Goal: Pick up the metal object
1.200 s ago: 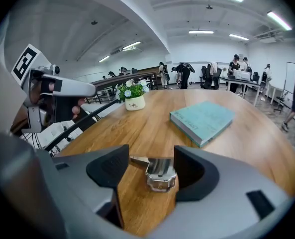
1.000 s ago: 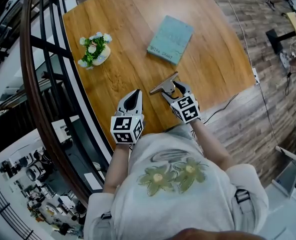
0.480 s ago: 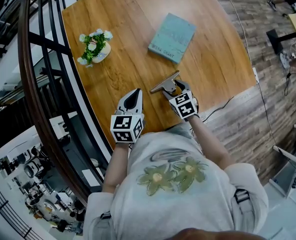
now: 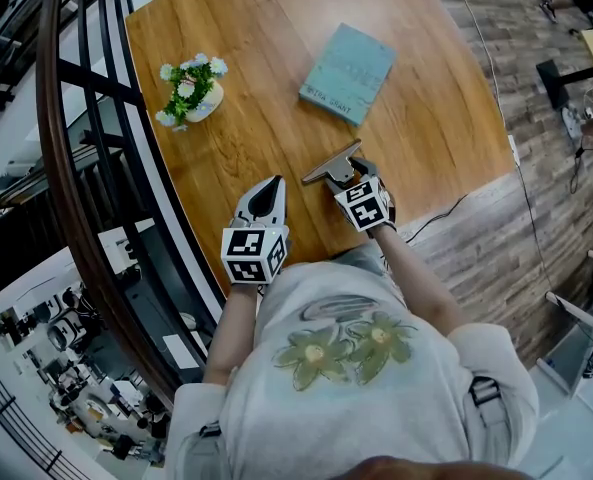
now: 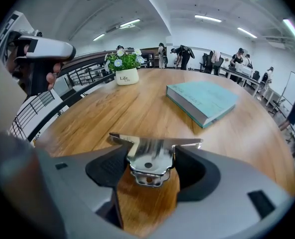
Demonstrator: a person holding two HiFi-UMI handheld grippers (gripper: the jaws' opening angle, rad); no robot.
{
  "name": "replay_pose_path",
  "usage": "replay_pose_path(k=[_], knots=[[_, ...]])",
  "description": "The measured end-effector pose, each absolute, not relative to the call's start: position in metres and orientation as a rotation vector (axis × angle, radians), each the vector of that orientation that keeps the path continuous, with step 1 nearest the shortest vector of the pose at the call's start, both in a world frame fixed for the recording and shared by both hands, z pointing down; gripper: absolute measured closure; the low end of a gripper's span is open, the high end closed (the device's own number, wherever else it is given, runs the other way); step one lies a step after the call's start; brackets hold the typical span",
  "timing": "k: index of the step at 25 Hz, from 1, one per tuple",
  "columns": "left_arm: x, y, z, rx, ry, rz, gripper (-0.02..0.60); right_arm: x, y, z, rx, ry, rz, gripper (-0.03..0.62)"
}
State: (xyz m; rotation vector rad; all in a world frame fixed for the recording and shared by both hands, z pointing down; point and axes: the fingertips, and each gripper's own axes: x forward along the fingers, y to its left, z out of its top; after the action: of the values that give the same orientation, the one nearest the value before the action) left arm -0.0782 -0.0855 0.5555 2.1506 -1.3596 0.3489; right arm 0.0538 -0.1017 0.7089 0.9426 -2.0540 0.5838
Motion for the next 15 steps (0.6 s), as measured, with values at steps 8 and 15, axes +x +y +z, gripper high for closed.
replay_pose_path(k=[8,15], knots=[[-0.0792,-0.0833,0.5570,2.152,-1.356,0.359,0.568,0.0541,-0.1035,0.7134,0.977,-2.051,0.570,0.312],[-0.0801,-0.0814,0.5549,2.151,-1.362,0.347,0.568,0.0552,-0.1044,0.7151,0.989,-2.053,0.548,0.310]])
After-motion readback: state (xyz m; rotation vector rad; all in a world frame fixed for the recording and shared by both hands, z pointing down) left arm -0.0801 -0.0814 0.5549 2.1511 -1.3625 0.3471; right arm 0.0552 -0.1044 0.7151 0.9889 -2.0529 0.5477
